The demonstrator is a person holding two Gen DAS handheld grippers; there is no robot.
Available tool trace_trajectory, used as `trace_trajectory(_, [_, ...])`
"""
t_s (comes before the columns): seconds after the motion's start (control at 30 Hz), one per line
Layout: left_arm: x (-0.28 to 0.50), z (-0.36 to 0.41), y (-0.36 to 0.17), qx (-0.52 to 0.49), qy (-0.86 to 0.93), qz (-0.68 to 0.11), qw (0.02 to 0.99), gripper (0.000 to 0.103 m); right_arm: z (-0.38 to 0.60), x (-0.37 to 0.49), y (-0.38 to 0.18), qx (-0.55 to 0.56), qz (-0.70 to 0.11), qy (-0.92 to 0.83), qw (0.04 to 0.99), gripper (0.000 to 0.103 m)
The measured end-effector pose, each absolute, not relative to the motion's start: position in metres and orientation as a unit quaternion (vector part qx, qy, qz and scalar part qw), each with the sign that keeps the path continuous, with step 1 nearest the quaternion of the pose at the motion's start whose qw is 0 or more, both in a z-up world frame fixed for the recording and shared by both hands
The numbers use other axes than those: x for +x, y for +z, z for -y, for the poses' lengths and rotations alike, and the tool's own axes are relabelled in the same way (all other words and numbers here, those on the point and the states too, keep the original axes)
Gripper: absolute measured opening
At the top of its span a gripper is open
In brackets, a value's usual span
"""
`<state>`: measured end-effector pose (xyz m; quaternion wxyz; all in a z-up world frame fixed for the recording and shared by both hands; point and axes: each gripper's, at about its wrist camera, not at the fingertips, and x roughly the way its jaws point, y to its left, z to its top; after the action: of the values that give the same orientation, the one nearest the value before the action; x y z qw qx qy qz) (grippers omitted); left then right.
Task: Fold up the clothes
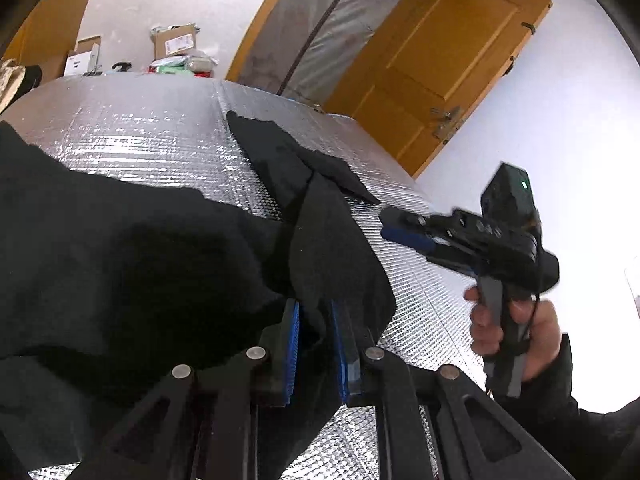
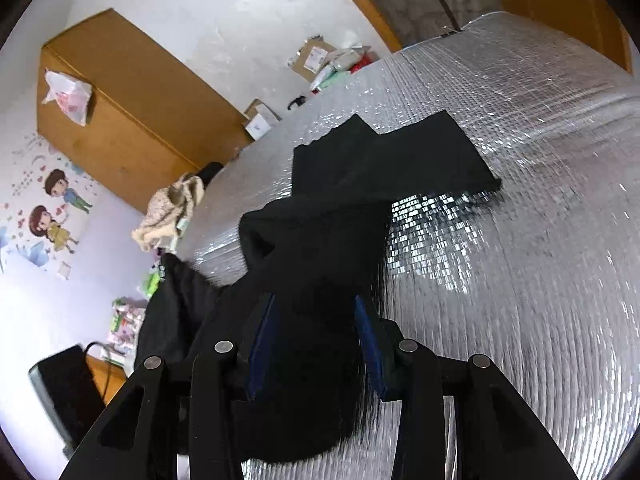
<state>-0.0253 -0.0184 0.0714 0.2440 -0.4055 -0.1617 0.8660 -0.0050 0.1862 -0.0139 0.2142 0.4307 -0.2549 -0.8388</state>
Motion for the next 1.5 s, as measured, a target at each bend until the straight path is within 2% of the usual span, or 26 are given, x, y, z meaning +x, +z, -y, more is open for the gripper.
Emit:
trace_trajectory(0.07, [-0.018,0.015,0.077,-0.39,0.874,0.148,0.248,0.012,-0.191,0.01,-0.014,0.424,0.263,-0.839,0.215,0.041])
trace_trajectory(0.1, [-0.015,0.012,0.082,-0.382,0.877,0.142,0.254,0.006,-0.194,0.017,-0.015,0.422,0.266,-0.839,0.216,0.041])
trace_trajectory(0.13, [-0.011,0.009,0.086,-0.375,0.88,0.135,0.259,0.005,-0.196,0.023,-0.015,0.42,0.267,-0.84,0.216,0.041])
trace_trajectory(0.4, [0.026,-0.04,0.089,-0.368,0.859,0.046,0.353,0.003,-0.197,0.05,-0.006,0.406,0.257,-0.846,0.229,0.041])
trace_trajectory(0.5, [0.034,-0.049,0.083,-0.375,0.859,0.027,0.346,0.003,-0.193,0.049,-0.005,0.407,0.253,-0.846,0.233,0.041])
trace_trajectory(0.6, [0.033,-0.027,0.09,-0.365,0.877,0.06,0.309,0.003,-0.188,0.049,-0.002,0.405,0.246,-0.848,0.236,0.041])
trace_trajectory(0.83, [0.015,0.038,0.085,-0.36,0.916,0.116,0.136,0.003,-0.169,0.048,0.007,0.392,0.215,-0.866,0.225,0.043])
trace_trajectory(0.93, [0.009,0.061,0.073,-0.372,0.918,0.121,0.062,0.003,-0.155,0.045,0.012,0.378,0.194,-0.876,0.227,0.065])
trace_trajectory(0.97, [0.008,0.069,0.069,-0.376,0.917,0.124,0.039,0.003,-0.148,0.043,0.014,0.378,0.185,-0.878,0.228,0.065])
trace_trajectory(1.07, [0.002,0.088,0.058,-0.385,0.913,0.136,0.007,0.003,-0.129,0.032,0.018,0.386,0.173,-0.874,0.238,0.065])
trace_trajectory(1.3, [0.001,0.093,0.034,-0.409,0.902,0.141,0.001,0.004,-0.084,-0.013,0.023,0.41,0.117,-0.882,0.202,0.065])
trace_trajectory(1.33, [0.002,0.093,0.032,-0.409,0.902,0.14,0.002,0.005,-0.082,-0.018,0.02,0.419,0.112,-0.88,0.194,0.062])
trace_trajectory(1.37, [0.003,0.093,0.031,-0.41,0.901,0.14,0.002,0.005,-0.081,-0.023,0.015,0.43,0.11,-0.876,0.187,0.04])
trace_trajectory(1.43, [0.006,0.094,0.029,-0.407,0.901,0.153,0.009,0.005,-0.086,-0.023,0.009,0.44,0.11,-0.874,0.175,0.009])
trace_trajectory(1.5, [0.008,0.095,0.027,-0.406,0.9,0.158,0.012,0.005,-0.093,-0.017,0.006,0.439,0.109,-0.875,0.172,0.008])
